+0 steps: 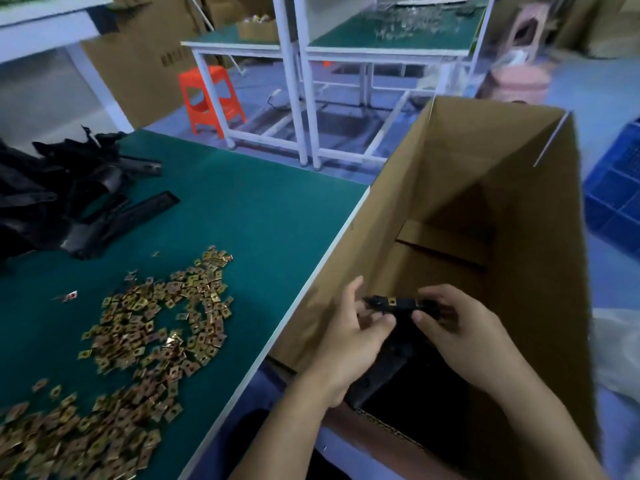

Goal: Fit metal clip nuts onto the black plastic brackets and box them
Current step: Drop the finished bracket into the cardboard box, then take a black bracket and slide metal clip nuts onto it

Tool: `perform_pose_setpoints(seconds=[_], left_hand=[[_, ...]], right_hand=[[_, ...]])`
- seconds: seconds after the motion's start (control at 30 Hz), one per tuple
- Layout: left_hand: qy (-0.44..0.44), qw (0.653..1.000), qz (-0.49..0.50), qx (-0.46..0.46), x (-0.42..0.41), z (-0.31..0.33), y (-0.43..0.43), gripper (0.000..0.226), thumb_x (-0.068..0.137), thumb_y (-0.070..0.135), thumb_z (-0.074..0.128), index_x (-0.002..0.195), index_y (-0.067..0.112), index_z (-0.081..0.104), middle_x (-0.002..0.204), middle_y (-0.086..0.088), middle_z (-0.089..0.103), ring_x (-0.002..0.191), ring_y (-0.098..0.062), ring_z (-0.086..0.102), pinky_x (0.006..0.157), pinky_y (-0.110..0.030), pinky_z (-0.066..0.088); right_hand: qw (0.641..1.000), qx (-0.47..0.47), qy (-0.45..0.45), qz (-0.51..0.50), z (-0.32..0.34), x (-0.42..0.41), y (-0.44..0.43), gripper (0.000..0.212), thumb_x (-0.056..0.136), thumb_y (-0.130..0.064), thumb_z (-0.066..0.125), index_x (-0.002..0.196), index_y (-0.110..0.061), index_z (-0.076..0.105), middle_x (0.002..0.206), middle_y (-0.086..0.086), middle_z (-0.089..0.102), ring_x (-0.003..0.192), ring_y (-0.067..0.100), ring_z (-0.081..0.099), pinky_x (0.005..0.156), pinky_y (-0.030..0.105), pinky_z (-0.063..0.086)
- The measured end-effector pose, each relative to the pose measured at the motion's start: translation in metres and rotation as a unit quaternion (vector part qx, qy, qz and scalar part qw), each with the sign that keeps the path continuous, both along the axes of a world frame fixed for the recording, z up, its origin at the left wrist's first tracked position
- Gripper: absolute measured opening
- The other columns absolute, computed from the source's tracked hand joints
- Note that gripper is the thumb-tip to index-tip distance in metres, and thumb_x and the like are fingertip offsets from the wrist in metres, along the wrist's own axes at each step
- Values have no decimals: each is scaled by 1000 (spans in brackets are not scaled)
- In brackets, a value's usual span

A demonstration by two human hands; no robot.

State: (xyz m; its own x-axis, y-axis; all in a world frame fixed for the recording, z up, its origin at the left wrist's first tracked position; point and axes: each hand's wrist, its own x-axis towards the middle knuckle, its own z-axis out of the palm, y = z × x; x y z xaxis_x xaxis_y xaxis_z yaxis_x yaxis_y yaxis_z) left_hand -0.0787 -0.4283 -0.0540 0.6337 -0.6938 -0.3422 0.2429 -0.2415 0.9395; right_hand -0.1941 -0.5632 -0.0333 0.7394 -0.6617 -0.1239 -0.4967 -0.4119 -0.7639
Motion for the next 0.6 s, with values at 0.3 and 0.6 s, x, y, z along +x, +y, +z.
perform_pose_setpoints(seconds=[0.3,0.6], left_hand=[[-61,998,-18,17,18,-4,24,53,100,27,62,141,54,42,138,24,46,125,10,49,101,-30,53],[-338,936,2,95,29,65,110,74,91,1,52,148,40,27,144,2,40,133,-22,43,112,-43,40]], right_hand=[[992,-12,123,38,-7,19,16,33,99,-35,59,132,-34,55,131,-3,54,107,16,54,80,23,43],[983,-30,-50,175,50,98,117,28,90,-21,66,109,-41,61,97,-18,66,91,8,62,77,25,46]])
